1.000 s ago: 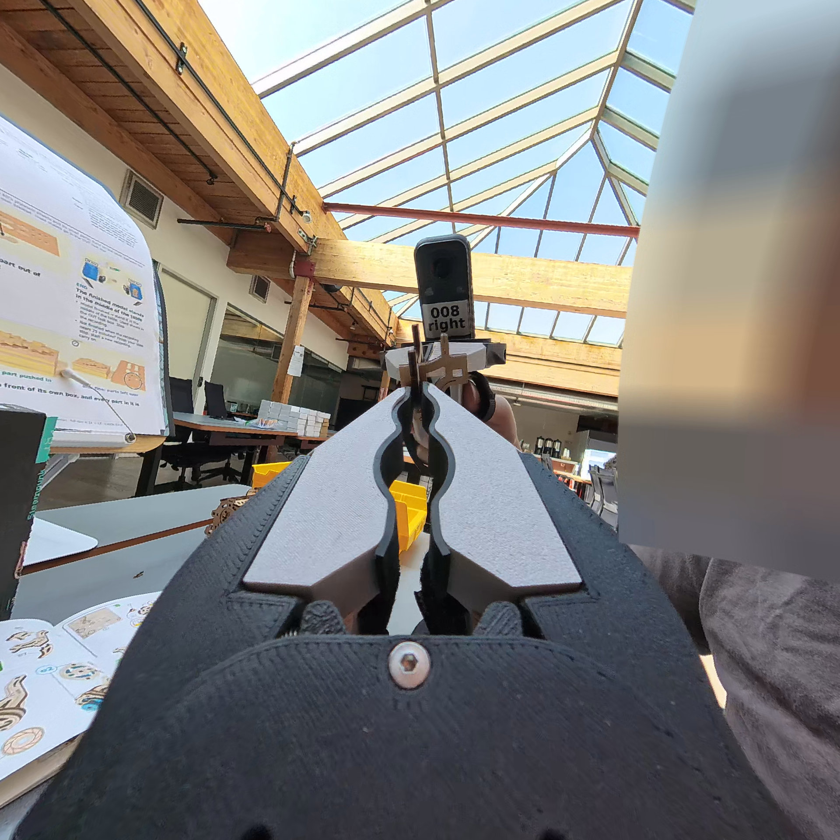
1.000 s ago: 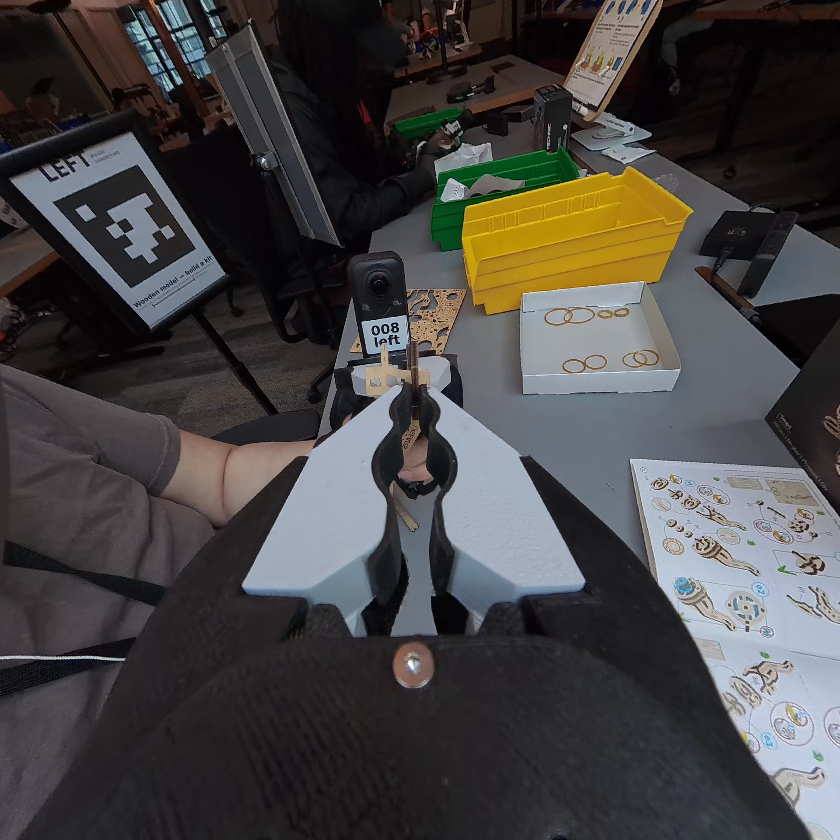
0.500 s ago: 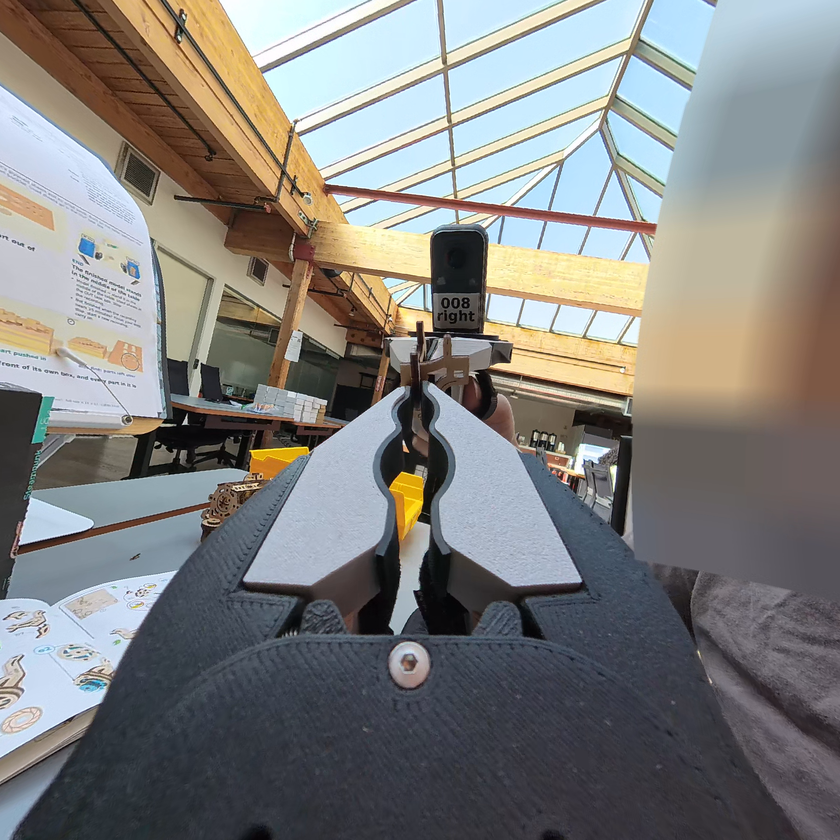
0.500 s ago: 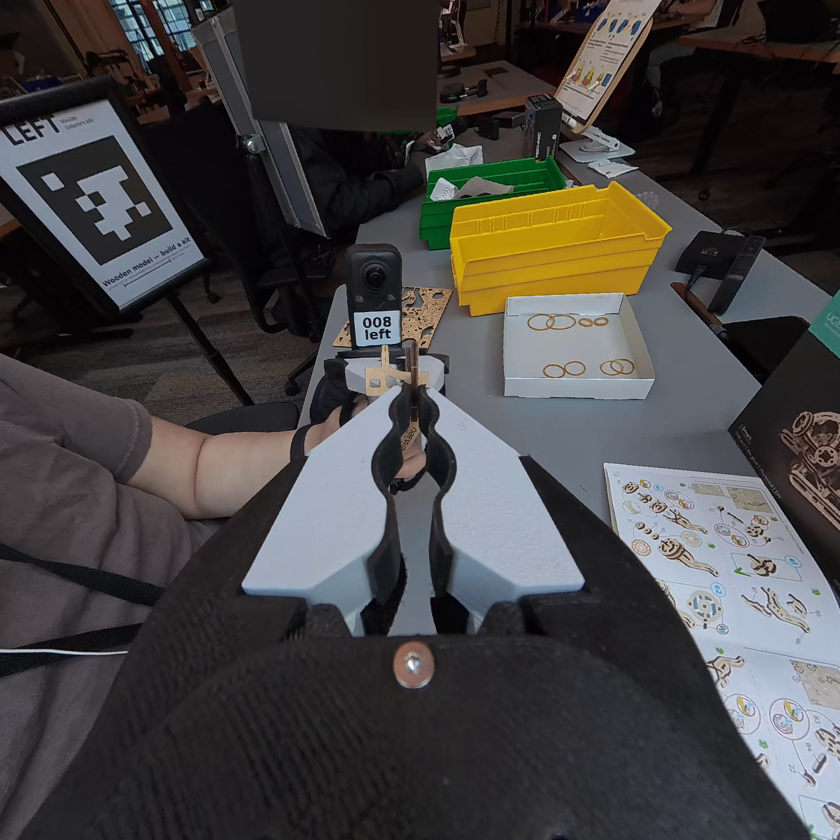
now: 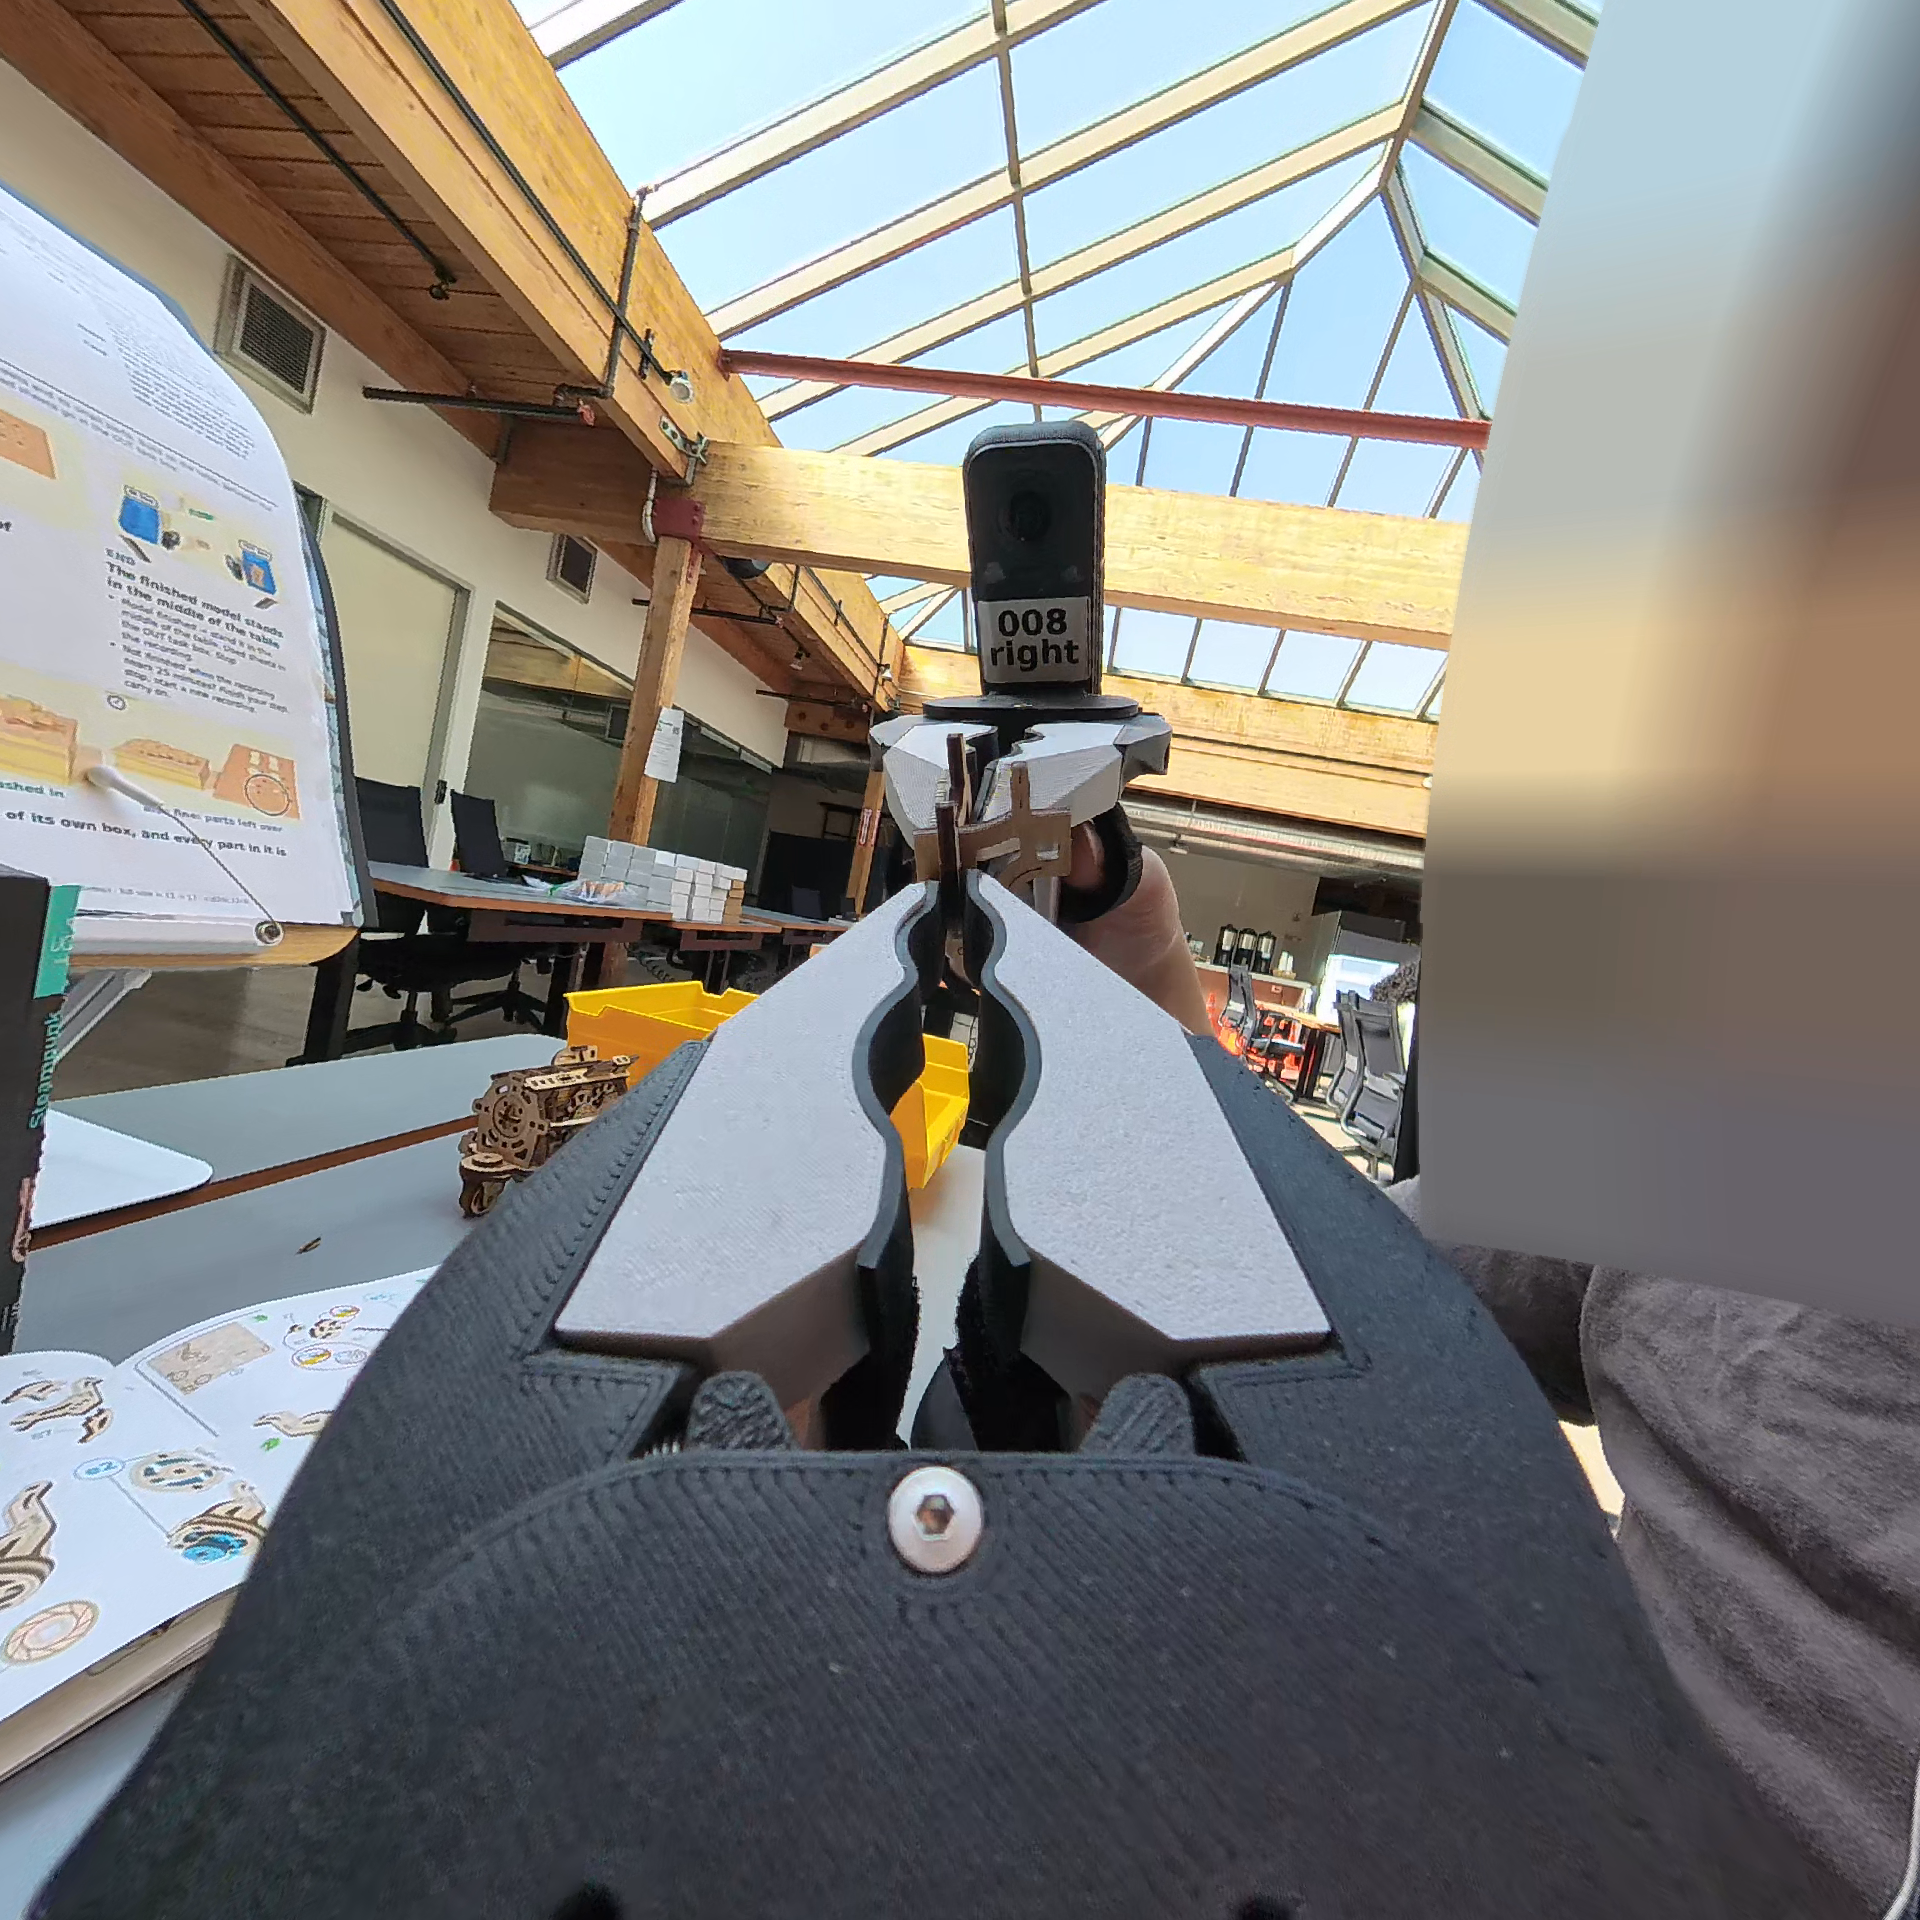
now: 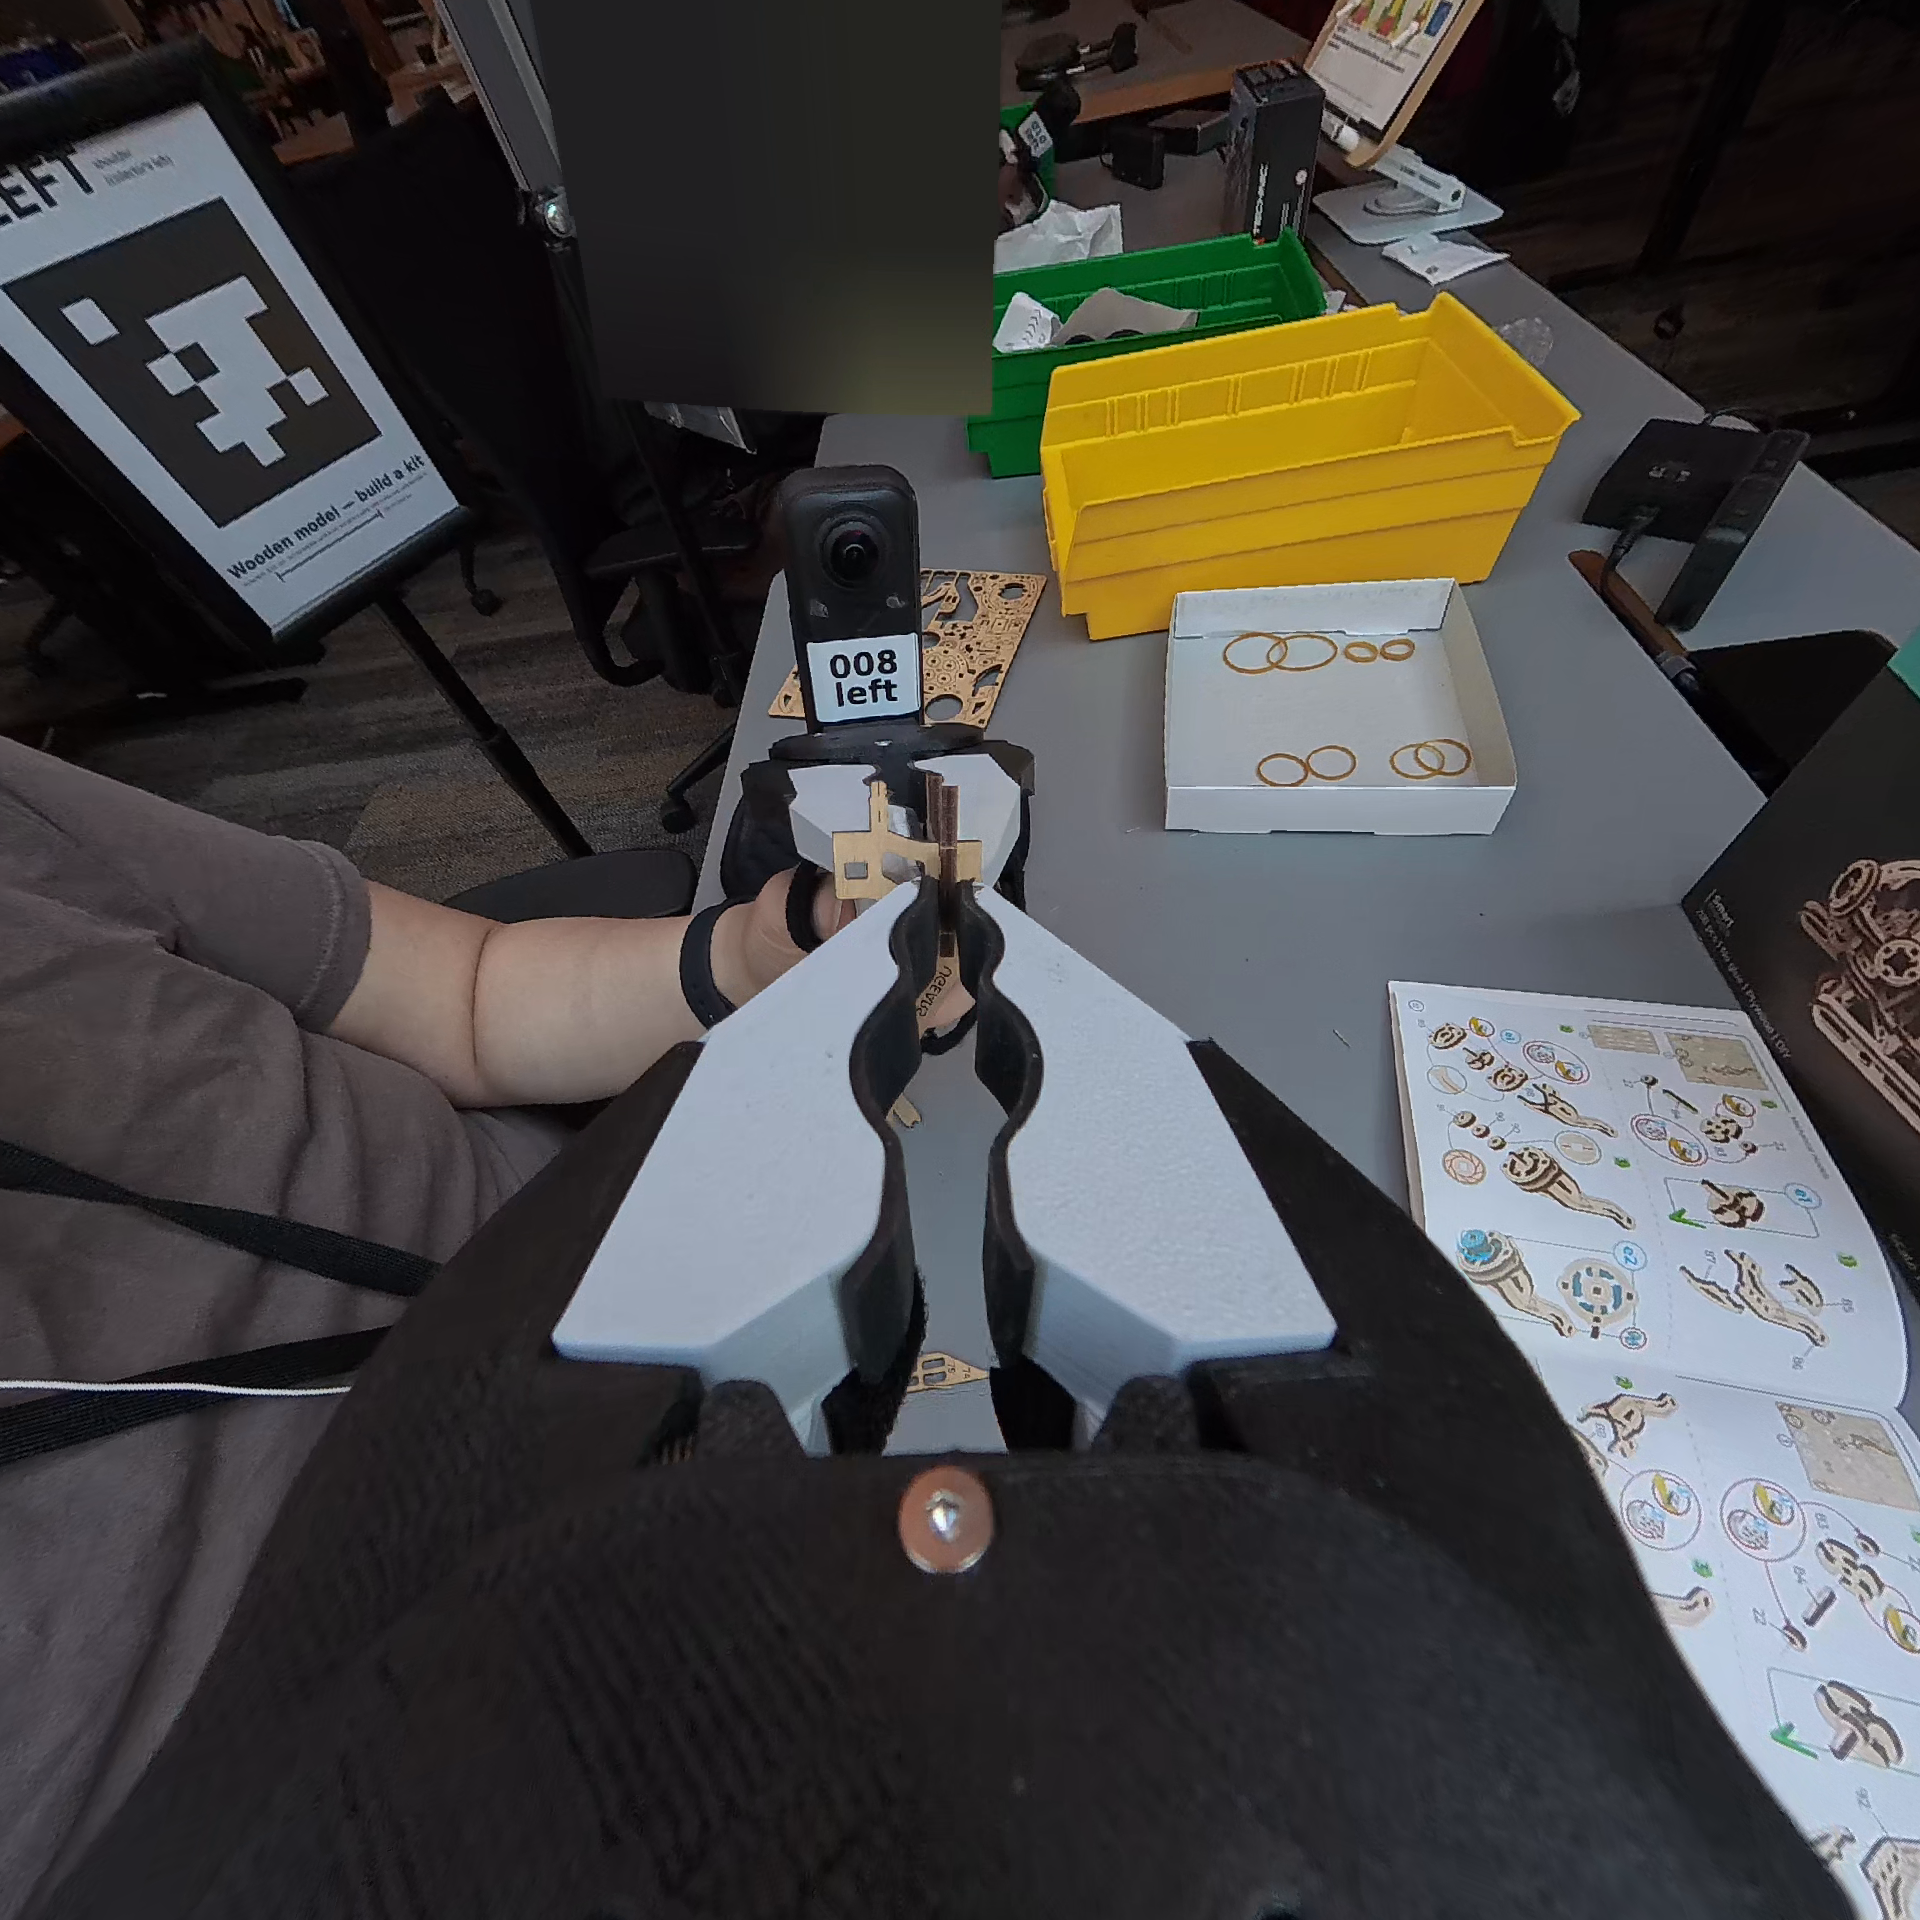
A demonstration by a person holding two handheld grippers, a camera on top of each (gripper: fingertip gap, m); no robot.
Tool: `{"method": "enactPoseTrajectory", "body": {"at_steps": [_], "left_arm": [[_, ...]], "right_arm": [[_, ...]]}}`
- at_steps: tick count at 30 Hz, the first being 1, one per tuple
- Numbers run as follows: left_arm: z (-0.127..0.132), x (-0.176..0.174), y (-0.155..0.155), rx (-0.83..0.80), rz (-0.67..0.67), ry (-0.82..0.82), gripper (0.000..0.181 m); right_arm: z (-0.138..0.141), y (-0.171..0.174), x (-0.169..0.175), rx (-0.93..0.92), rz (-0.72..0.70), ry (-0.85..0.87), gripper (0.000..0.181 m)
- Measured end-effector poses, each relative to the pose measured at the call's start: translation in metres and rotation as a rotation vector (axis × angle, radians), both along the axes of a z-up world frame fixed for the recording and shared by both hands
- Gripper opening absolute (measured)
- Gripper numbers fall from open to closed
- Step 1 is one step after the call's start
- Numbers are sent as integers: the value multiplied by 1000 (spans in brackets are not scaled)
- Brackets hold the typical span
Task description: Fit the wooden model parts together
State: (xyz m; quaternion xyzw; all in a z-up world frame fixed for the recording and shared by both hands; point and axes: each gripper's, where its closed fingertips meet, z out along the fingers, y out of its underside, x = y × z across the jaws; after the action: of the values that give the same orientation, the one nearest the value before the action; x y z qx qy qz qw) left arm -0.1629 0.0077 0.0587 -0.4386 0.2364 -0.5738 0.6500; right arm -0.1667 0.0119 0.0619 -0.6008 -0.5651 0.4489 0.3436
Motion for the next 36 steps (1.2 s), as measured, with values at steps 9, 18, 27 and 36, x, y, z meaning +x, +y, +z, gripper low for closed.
{"method": "enactPoseTrajectory", "body": {"at_steps": [9, 18, 27, 36], "left_arm": [[-2, 3, 1, -13, -14, 11, 0], [-1, 6, -2, -4, -27, 19, 0], [-1, 7, -4, 0, -32, 18, 0], [-1, 6, -3, -3, -33, 13, 0]], "right_arm": [[-2, 1, 3, -5, -12, -29, 2], [-4, -3, 5, -9, 4, -52, 3], [-5, -6, 4, 32, -10, -75, 5], [-8, -3, 9, 51, -25, -109, 4]]}}
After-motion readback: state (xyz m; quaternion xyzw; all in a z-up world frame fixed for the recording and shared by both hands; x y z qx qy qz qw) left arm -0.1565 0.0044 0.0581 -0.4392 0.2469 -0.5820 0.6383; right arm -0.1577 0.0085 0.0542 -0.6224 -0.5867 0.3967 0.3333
